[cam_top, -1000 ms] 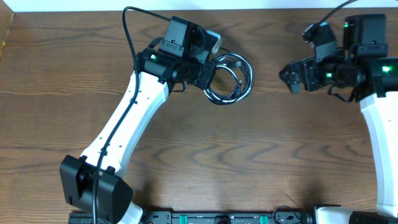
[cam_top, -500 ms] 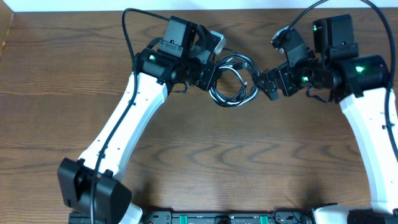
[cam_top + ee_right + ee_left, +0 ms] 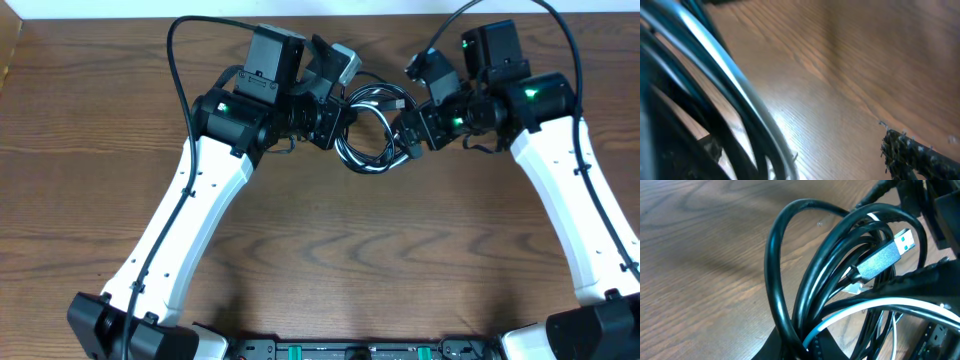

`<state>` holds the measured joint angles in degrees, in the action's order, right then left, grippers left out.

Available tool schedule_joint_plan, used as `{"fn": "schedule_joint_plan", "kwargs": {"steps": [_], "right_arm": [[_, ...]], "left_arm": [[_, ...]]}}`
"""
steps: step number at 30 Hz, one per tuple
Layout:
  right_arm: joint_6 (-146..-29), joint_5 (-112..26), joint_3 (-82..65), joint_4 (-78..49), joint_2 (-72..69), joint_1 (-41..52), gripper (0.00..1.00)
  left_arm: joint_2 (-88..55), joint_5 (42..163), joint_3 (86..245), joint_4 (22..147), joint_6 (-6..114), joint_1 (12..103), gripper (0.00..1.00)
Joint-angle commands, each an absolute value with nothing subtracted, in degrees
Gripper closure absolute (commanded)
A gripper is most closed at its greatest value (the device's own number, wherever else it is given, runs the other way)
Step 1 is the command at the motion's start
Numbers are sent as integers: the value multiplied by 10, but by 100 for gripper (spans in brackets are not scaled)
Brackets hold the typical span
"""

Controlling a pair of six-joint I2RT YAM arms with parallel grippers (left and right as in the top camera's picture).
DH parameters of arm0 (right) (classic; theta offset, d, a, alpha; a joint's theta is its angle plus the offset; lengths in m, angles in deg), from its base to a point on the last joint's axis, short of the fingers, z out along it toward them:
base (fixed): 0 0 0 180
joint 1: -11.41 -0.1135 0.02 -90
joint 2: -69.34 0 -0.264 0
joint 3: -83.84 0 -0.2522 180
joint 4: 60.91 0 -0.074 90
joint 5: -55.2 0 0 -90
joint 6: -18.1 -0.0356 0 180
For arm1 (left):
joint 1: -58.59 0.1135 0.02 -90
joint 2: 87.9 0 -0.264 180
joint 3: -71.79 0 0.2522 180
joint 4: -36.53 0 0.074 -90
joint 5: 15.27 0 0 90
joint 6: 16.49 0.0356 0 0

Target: Untangle cables

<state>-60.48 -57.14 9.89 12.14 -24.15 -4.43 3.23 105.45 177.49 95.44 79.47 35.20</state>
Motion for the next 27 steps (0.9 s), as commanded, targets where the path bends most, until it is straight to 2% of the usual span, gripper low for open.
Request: {"fn": "schedule_joint_plan", "kwargs": {"steps": [1, 8, 27], "right_arm": [[-627, -575, 109, 115, -245, -49, 1], [-672, -507, 109, 120, -245, -48, 1], [-691, -497, 110, 122, -242, -48, 1]], "left_arm": [[23, 1073, 1786, 953, 788, 354, 92], [22, 1073, 1786, 954, 788, 354, 92], [22, 1035, 1786, 955, 791, 354, 92]]}}
